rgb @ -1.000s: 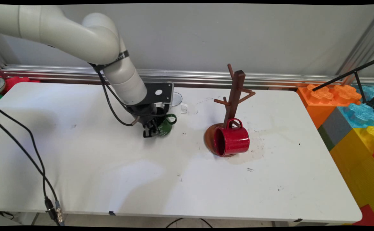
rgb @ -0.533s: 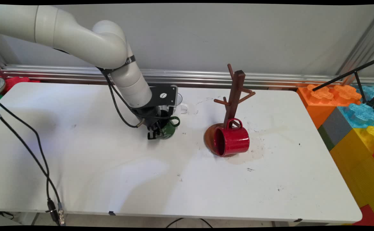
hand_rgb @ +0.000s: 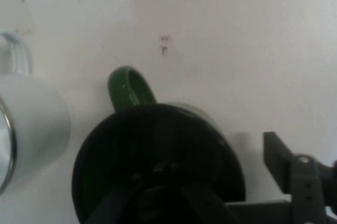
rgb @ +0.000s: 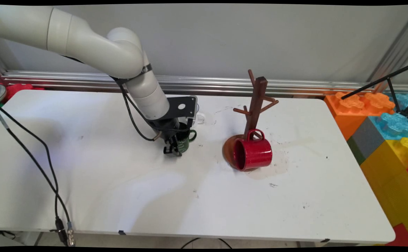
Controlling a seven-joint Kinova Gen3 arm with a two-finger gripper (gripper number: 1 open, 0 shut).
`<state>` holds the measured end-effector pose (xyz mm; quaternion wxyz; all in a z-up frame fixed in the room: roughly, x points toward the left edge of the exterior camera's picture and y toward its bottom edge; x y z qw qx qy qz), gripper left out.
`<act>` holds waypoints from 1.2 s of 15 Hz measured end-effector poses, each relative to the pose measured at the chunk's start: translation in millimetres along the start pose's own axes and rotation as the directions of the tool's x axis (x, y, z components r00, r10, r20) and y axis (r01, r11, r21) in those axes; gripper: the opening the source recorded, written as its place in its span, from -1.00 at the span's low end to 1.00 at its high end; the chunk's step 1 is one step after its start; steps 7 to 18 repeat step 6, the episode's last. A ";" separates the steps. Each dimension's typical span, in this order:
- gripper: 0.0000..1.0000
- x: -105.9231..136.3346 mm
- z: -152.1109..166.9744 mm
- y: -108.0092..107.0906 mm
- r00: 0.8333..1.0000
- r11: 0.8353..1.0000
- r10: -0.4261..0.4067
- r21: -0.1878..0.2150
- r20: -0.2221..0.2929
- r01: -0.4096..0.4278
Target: Place the picked object on the table
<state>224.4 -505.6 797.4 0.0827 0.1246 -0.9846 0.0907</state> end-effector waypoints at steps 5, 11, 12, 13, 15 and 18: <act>1.00 1.0 -1.0 0.7 1.000 1.000 0.003 0.004 -0.019 -0.003; 1.00 1.9 -2.6 0.9 1.000 1.000 0.002 0.006 -0.026 -0.002; 1.00 1.9 -2.6 0.9 1.000 1.000 0.002 0.006 -0.026 -0.002; 1.00 1.9 -2.6 0.9 1.000 1.000 0.002 0.006 -0.026 -0.002; 1.00 1.9 -2.6 0.9 1.000 1.000 0.002 0.006 -0.026 -0.002; 1.00 1.9 -2.6 0.9 1.000 1.000 0.002 0.006 -0.026 -0.002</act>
